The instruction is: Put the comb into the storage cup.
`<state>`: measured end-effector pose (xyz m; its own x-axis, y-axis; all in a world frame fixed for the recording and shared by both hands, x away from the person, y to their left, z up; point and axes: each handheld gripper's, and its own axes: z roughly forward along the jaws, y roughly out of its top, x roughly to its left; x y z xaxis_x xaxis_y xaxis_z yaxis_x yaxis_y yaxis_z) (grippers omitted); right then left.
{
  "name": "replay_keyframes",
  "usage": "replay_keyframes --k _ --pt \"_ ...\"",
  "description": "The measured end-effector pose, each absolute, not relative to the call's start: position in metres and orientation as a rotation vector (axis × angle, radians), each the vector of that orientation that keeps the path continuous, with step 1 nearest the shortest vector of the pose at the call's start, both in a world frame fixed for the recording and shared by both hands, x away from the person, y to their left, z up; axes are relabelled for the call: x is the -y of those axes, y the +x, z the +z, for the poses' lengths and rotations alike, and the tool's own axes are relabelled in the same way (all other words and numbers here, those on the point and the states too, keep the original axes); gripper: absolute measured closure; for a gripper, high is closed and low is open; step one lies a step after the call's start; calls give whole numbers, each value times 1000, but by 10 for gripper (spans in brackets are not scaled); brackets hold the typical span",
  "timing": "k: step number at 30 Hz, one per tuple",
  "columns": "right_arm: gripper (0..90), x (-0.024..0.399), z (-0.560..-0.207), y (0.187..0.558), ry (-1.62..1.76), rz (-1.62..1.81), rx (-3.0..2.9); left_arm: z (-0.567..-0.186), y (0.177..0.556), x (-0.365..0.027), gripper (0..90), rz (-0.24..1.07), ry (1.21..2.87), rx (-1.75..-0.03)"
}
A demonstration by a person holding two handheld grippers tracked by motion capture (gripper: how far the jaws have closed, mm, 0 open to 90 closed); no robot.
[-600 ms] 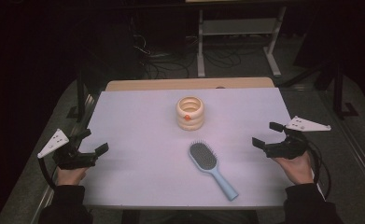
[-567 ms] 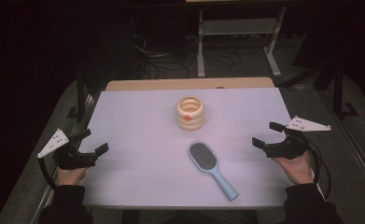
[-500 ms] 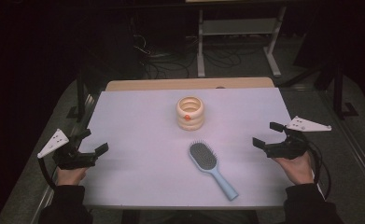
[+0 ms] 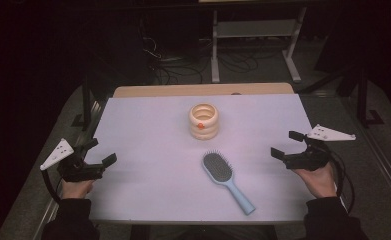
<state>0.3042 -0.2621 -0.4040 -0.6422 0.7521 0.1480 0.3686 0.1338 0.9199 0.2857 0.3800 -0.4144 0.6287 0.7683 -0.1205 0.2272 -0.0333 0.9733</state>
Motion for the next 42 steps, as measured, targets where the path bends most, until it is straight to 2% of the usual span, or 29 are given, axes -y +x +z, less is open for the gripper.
replay_keyframes --k 23,42 --pt "0 255 -402 303 1055 1507 -2114 -414 287 -381 0 530 1573 -845" --pt "0 222 -388 305 987 1383 -2223 -414 281 -381 0 529 1558 -851"
